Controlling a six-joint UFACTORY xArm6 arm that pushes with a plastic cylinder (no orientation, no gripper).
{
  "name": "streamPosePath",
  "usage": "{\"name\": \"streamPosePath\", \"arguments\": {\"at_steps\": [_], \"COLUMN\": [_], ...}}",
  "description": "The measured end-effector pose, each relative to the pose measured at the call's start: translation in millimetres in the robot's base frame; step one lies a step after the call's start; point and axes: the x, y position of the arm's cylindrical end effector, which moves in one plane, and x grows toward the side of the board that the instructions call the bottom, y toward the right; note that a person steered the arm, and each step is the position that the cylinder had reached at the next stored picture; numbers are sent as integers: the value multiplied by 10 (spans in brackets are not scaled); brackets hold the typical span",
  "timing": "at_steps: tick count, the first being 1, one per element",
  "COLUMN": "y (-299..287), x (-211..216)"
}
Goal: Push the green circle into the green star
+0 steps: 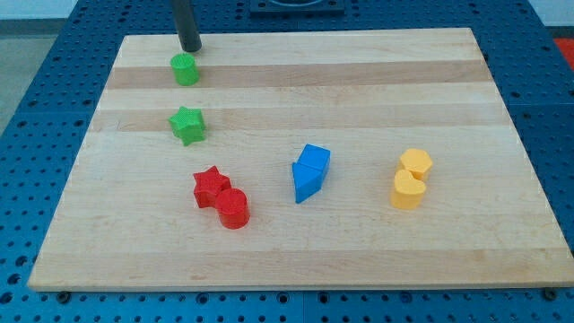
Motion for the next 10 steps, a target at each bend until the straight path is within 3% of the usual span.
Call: {"name": "streamPosePath", "arguments": {"at_steps": [1, 7, 9, 10], "y": [0, -1, -1, 22], "x": [418, 1038, 1050, 762]}}
